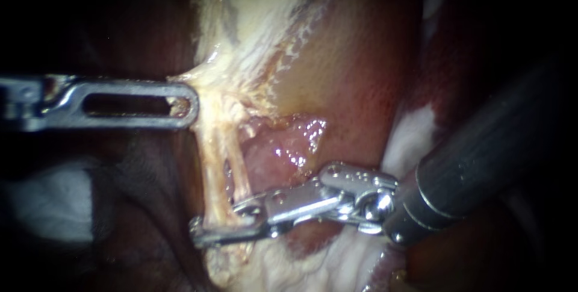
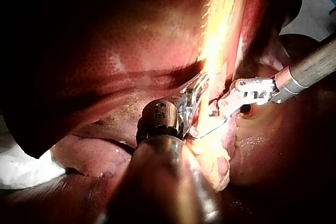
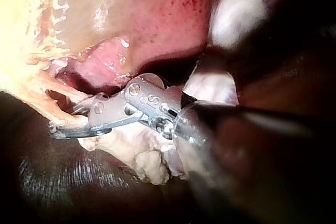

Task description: Going back first clip left tube

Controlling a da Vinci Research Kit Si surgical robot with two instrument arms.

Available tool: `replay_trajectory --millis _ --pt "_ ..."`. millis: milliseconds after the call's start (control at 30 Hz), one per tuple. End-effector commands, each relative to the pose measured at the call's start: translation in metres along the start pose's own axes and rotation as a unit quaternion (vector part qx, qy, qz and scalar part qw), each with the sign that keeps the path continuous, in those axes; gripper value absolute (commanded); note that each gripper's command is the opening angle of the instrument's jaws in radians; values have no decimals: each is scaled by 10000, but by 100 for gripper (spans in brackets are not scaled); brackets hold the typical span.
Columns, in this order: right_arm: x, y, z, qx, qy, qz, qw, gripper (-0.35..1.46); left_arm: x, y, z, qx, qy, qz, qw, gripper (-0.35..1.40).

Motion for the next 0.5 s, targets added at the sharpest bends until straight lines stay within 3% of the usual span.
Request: replay_trajectory --millis 33,267,300,367,500 --pt "0 -1 0 7 -19 2 10000 -35 0 -1 0 -2 -3 -1 10000 -35" --pt "0 -1 0 -92 -31 7 10000 -33 0 -1 -1 -3 -4 -2 10000 -35" --pt "2 -1 -1 -163 -3 10 9999 -4 0 -1 -1 -3 -4 -2 10000 -35" --pt "4 -1 -3 -237 27 18 9997 31 0 -1 -1 -3 -4 -2 10000 -35" --pt "5 -2 -4 -433 91 -34 9990 49 0 -2 -1 -4 -5 -3 10000 -35"
